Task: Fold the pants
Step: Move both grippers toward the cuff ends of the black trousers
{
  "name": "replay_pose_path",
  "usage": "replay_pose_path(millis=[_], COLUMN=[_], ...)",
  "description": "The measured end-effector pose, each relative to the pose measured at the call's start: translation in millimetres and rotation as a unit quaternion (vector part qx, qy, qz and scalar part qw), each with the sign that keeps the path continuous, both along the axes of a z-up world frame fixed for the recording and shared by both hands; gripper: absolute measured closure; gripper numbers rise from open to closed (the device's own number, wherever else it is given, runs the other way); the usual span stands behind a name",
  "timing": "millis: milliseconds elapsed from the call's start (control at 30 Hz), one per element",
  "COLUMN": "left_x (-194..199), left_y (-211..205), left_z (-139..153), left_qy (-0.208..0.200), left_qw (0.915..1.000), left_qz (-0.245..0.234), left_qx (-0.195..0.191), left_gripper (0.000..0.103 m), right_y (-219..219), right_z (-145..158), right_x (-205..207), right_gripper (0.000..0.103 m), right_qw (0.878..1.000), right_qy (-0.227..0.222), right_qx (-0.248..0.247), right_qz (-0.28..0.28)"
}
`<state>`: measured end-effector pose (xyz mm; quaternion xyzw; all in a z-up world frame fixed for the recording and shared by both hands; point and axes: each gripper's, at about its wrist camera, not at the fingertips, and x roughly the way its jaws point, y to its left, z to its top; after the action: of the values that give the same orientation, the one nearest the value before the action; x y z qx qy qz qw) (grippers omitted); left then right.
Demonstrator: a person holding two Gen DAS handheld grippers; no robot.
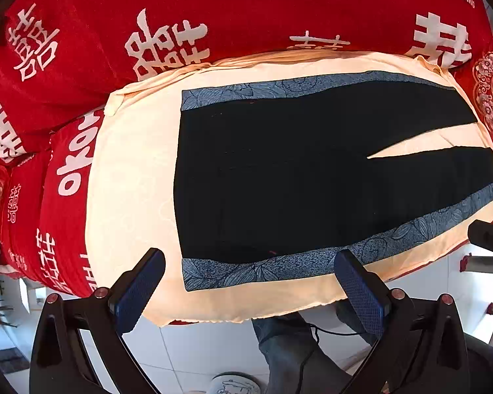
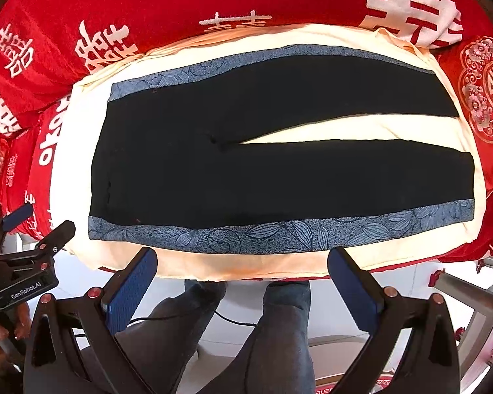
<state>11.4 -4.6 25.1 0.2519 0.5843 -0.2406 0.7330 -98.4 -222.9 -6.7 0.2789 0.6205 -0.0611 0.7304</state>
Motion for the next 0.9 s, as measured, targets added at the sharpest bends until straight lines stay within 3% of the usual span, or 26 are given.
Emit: replay_pose_path(millis=[567, 900], left_x=[1.1, -6.3], left_y=[3.0, -1.4], left_z=[3.8, 4.9], left_qy=[-0.012, -0.020], left_qw=[0.9998, 0.9992], left_qz=[0.017, 0.027], left_qx=[0.005, 0.022], left_gripper=[0.000, 0.000], right_y=[-1.1, -12.9], right_z=[1.1, -10.6], right_x=[1.1, -3.1], right_gripper=[0.000, 0.000], right_qw=[1.000, 0.999], right_qy=[-0.009, -0.010], right_qx=[0.006, 0.038], right_qz=[0.003, -0.008])
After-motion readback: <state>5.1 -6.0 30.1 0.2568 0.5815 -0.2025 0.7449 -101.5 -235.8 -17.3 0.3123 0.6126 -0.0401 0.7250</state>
